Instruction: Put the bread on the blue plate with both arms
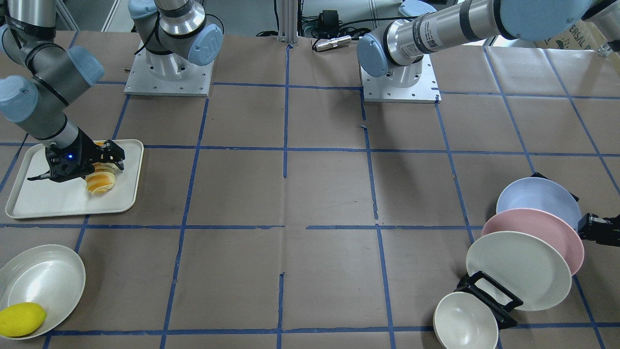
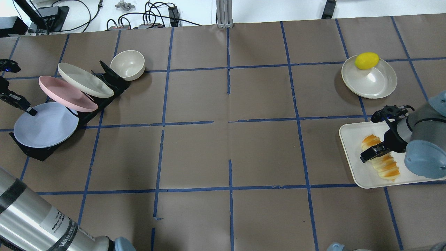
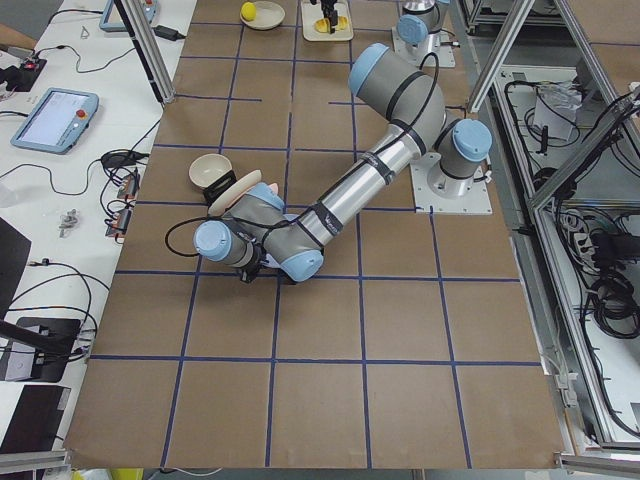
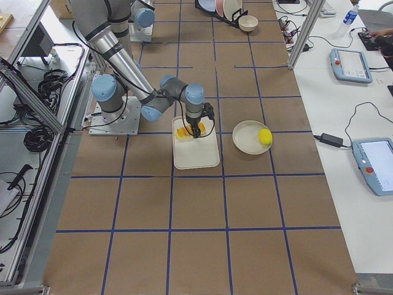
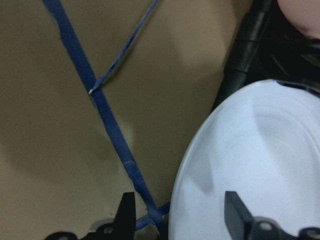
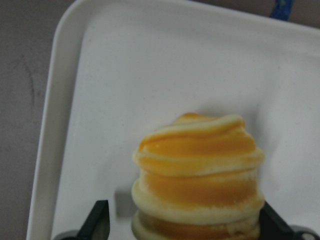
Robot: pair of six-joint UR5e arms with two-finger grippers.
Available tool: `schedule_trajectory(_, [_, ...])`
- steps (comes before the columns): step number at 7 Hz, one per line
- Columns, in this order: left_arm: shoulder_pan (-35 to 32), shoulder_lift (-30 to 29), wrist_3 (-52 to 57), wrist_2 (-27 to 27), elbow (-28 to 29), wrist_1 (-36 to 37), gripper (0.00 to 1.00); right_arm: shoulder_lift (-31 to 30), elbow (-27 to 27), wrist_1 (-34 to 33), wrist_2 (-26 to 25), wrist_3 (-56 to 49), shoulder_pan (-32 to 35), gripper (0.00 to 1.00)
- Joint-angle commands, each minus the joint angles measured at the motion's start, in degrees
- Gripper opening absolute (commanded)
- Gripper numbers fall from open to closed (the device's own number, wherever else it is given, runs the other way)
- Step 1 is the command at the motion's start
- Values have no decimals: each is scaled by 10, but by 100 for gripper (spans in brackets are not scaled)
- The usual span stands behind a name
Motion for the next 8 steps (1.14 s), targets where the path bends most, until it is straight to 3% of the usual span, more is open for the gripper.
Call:
schedule_trajectory(1, [0,8,0,1,3,-6,13,-51,-1,67,-9,2,-4,99])
schedule_trajectory(3, [5,32,3,0,4,-22,13,-56,-2,69,-22,1,-4,47])
schedule_trajectory(4, [7,61,11,16,5,-44,13,-56,-1,68,-29,0,-4,40])
schedule_trajectory(5, [25,98,31,16,-1,-90,13,-56,-2,65,-29,0,-4,40])
schedule_trajectory(6, [31,122,33,17,-8,-100,13,-55,-2,65,-31,0,-3,17])
schedule_trajectory(7, [30,141,32,18,0,-130,13,-56,-3,65,-46,1,-3,6])
schedule_trajectory(8, [26,172,32,17,-1,-160,13,-58,-5,65,-47,2,-3,5])
